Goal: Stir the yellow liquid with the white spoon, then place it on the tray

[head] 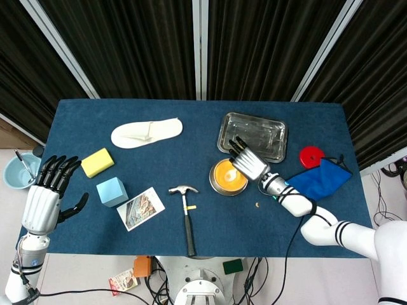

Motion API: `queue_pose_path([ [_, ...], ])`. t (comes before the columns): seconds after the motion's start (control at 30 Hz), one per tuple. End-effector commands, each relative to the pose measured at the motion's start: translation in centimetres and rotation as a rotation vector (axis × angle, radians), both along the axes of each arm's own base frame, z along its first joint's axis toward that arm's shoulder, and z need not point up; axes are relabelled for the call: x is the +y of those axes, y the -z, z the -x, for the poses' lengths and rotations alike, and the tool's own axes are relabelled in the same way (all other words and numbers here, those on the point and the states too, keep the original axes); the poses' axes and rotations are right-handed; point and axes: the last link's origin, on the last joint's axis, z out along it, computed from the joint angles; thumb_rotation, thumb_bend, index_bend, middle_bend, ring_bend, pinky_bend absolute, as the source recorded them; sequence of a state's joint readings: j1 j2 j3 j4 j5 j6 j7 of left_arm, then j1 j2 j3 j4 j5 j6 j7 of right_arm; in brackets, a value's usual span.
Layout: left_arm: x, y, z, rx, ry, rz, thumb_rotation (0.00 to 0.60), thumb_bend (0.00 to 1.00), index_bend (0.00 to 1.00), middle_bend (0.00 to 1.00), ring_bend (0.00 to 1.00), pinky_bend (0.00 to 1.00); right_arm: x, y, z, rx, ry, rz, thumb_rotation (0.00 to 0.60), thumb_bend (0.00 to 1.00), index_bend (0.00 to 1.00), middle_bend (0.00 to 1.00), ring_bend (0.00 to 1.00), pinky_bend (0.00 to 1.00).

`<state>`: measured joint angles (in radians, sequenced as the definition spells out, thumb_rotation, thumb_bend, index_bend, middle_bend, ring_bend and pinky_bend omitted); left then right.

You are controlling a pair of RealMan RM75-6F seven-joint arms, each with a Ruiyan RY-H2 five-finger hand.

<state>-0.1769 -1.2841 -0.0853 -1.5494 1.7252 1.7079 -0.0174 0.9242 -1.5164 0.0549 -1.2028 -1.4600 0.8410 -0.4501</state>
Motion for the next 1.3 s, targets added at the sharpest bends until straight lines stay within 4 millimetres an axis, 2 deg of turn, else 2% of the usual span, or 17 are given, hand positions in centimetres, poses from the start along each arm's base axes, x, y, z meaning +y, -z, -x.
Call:
queue_pose_path([
  [0.03,0.0,0.0,0.1,-0.002,-0.002,0.0,0.578,0.28,0.13,0.12,0.09,0.09,-0.1,0.2,-0.1,-0.005,-0.011,-0.002,0.6,0.4,0.47,0.23,0.04,0.11],
  [0.5,0.0,0.2,0.3,-0.007,-0.007,0.002,0.572,0.28,0.13,0.12,0.09,0.09,-0.7,0.6,0.1,0.002,-0.008,-0.009,0.6,0.43,0.49,0.23,0.04,0.1],
  [0.63,0.1,0.2,0.4,-0.008,-0.009,0.003,0.575,0.28,0.13,0.12,0.09,0.09,-0.7,0.8,0.1,-0.001,-0.006,-0.009,0.6,0.39,0.49,0.23,0.05,0.1],
  [0.9,0.0,0.2,0.5,-0.009,-0.01,0.004,0.57,0.28,0.13,0.12,0.09,0.09,-0.8,1.0,0.1,-0.001,-0.005,-0.01,0.6,0.39,0.49,0.24,0.04,0.1],
  [1.3,0.0,0.3,0.7,-0.009,-0.015,0.006,0.571,0.28,0.13,0.12,0.09,0.09,-0.9,1.2,-0.2,-0.012,0.002,-0.014,0.6,0.43,0.56,0.26,0.05,0.1],
])
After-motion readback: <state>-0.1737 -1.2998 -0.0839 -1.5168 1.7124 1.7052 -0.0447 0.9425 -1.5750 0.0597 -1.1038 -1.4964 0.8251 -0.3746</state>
